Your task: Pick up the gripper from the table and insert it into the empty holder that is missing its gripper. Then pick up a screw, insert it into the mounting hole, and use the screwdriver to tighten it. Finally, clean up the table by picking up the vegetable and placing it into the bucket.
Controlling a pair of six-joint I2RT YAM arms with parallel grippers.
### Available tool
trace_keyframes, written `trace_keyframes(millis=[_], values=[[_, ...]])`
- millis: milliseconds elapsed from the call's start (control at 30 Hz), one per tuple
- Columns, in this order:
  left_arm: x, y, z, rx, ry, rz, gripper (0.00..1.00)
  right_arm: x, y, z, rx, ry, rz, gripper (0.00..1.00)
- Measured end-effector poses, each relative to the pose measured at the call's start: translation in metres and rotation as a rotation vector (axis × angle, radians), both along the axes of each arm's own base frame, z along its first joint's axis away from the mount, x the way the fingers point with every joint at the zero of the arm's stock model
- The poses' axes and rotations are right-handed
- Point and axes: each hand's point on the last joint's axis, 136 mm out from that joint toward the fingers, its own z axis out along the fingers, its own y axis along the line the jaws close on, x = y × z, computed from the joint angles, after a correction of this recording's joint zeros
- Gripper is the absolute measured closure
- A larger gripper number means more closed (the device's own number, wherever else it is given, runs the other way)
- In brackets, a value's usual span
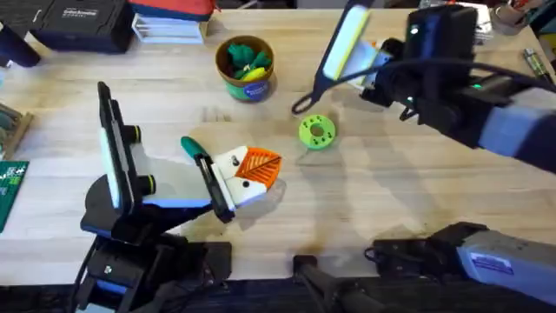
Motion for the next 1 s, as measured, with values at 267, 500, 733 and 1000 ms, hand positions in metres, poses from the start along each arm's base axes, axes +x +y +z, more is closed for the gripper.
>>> trace_keyframes(millis=[267,500,733,1000], values=[[0.0,0.0,0.0,0.0,0.0,0.0,0.994,0.002,-0.015,-0.081,-0.287,0.189,0.095,0.971],[0.0,0.0,0.0,0.0,0.0,0.0,0.994,-0.003,-0.019,-0.105,-0.361,0.266,0.121,0.831],[0.0,0.0,0.0,0.0,0.0,0.0,0.994,0.0,-0.017,-0.093,-0.336,0.271,0.074,0.044],[0.0,0.0,0.0,0.0,0.0,0.0,0.994,-0.018,-0.021,-0.092,-0.215,0.334,-0.078,0.009]])
